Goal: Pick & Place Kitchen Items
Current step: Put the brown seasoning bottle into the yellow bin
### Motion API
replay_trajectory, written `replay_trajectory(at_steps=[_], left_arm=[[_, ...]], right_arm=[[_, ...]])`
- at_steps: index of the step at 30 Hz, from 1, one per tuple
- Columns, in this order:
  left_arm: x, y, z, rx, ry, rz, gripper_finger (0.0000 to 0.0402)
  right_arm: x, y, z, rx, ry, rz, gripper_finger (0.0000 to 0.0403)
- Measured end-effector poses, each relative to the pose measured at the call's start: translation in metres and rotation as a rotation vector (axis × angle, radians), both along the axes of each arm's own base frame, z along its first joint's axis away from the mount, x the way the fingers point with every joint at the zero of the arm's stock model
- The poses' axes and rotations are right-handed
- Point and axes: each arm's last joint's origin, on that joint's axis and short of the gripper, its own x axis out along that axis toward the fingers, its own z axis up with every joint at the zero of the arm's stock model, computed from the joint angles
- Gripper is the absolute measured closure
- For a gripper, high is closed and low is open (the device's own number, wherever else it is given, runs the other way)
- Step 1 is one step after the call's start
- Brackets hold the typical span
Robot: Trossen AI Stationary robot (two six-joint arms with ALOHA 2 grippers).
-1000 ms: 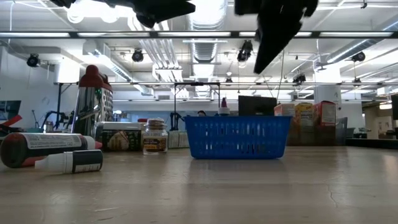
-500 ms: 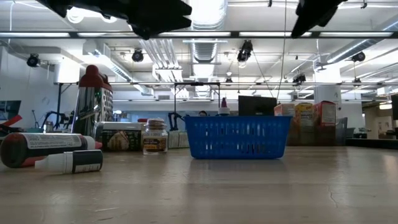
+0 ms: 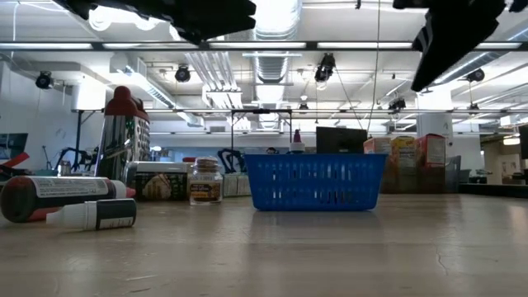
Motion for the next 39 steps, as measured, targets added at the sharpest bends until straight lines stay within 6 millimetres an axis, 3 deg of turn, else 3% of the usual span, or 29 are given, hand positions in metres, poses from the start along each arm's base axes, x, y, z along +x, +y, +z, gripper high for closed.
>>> replay_trajectory(at_steps=[8, 15, 22, 27, 34, 39], left_arm=[[-0.001, 0.001, -0.005, 0.019, 0.044, 0.027, 0.0156], [-0.004, 0.003, -0.012, -0.037, 0.204, 0.129, 0.0156], [-0.006, 0.008, 0.001, -0.019, 0.274, 0.348, 0.0156], [-0.011, 0.009, 0.010, -0.019, 0.410, 0.387, 0.0156], [-0.023, 0.010, 0.026, -0.172, 0.563, 0.443, 0.0156], [-0.030, 0.004, 0.026, -0.285, 0.589, 0.470, 0.0159]], right_arm=[[-0.005, -0.006, -0.007, 0.013, -0.017, -0.005, 0.0394], [0.006, -0.018, -0.007, 0.012, -0.053, 0.018, 0.0394], [0.009, -0.028, -0.008, -0.037, -0.029, 0.054, 0.0394], [0.010, -0.033, -0.008, -0.058, -0.015, 0.065, 0.0394], [0.010, -0.033, -0.009, -0.079, -0.002, 0.104, 0.0394], [0.010, -0.033, -0.009, -0.079, -0.002, 0.105, 0.0394]])
